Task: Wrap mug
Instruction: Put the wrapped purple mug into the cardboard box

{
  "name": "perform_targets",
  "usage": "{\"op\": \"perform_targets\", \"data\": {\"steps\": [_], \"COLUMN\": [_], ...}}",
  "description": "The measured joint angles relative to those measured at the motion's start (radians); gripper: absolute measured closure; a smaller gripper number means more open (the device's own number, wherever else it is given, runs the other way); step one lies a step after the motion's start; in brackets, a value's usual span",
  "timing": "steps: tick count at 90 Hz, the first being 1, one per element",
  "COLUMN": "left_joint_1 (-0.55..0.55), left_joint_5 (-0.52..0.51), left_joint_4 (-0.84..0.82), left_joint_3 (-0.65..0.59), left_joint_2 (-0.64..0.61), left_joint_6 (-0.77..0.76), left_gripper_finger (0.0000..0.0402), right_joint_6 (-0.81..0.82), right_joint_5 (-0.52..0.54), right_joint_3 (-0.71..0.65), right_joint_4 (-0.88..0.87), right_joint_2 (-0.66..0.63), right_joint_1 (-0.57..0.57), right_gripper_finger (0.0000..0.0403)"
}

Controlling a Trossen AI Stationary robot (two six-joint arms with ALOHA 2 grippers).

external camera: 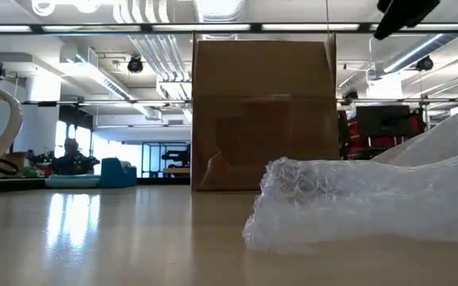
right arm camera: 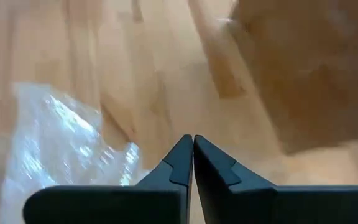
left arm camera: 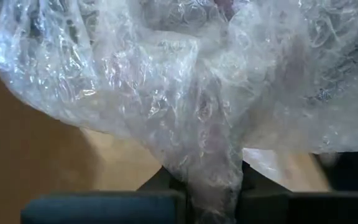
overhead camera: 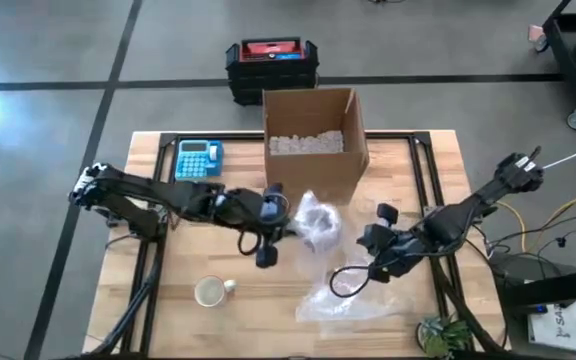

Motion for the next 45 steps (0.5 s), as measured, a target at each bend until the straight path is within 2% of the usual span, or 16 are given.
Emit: {"op": "perform_targets", "data": {"steps": [13,24,45], "left_joint_1": [0.093,0.229,0.525], "left_joint_5": [-0.105,-0.114,-0.085], "left_joint_4": [-0.072,-0.112,-0.221], "left_joint_3": [0.202,0.331,0.515], "left_joint_2": [0.032,0.093,0.246], "left_joint_6": [0.135,0.224,0.265], "left_gripper_finger": [0.0386,0.0386,0.0386], "right_joint_6": [-0.028,-0.049,-0.037], "right_joint_5": [0.001,0.021,0.078], "right_joint_3": [-0.085,-0.109,-0.113], "right_joint_4": [0.228,0.362,0.435], "right_joint_2": [0.05,0.117,0.258], "right_joint_1": [-0.001,-0.005,-0.005], "right_gripper_finger": [0.0403,0.0403,0.0403]}}
